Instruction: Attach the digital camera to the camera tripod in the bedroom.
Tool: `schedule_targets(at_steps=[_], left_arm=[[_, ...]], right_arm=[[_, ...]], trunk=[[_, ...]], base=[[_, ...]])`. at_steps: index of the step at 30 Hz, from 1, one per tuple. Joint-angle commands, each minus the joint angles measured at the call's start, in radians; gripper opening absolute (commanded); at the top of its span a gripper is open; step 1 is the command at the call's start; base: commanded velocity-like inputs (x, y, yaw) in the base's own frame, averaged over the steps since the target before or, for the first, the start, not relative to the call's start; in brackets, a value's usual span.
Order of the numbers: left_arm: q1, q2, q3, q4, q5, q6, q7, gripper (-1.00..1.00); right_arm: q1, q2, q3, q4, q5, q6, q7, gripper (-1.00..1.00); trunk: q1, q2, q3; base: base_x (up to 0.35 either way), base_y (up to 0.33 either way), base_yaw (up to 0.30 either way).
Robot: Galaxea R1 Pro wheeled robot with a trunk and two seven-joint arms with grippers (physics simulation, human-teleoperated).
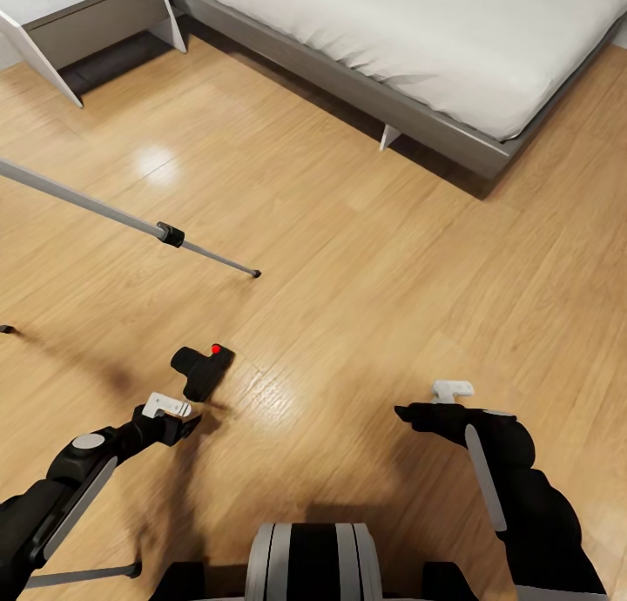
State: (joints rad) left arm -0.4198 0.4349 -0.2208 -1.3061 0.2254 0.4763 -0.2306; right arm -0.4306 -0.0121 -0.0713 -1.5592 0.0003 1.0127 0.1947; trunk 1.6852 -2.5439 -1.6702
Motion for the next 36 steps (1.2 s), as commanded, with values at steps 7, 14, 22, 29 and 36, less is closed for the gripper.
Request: schedule_targets(at_steps=[7,14,22,29,36], left_arm=[[0.000,0.003,-0.003,0.009,0.008,0.011,-0.009,1.00],[0.000,0.006,-0.003,0.015,0.010,0.012,-0.013,1.00],[0.001,0.012,-0.002,0.024,0.009,-0.085,-0.010,1.00],[0.002,0.015,0.000,0.095,0.017,-0.297,-0.017,1.00],[0.003,0.017,0.002,0.166,0.010,-0.382,-0.017,1.00]], right_arm=[[0.000,0.002,-0.001,-0.001,0.001,0.004,0.003,1.00],[0.000,0.001,-0.001,-0.001,0.001,0.004,0.002,1.00],[0.000,0.002,-0.001,-0.001,0.001,0.004,0.002,1.00],[0.000,0.001,-0.001,0.000,0.001,0.004,0.002,1.00],[0.000,0.001,-0.001,0.001,0.001,0.004,0.002,1.00]], trunk=[[0.000,0.000,-0.001],[0.000,0.000,-0.001],[0.000,0.000,-0.001],[0.000,0.000,-0.001],[0.000,0.000,-0.001]], base=[[0.000,0.000,0.000],[0.000,0.000,0.000],[0.000,0.000,0.000],[0.000,0.000,0.000],[0.000,0.000,0.000]])
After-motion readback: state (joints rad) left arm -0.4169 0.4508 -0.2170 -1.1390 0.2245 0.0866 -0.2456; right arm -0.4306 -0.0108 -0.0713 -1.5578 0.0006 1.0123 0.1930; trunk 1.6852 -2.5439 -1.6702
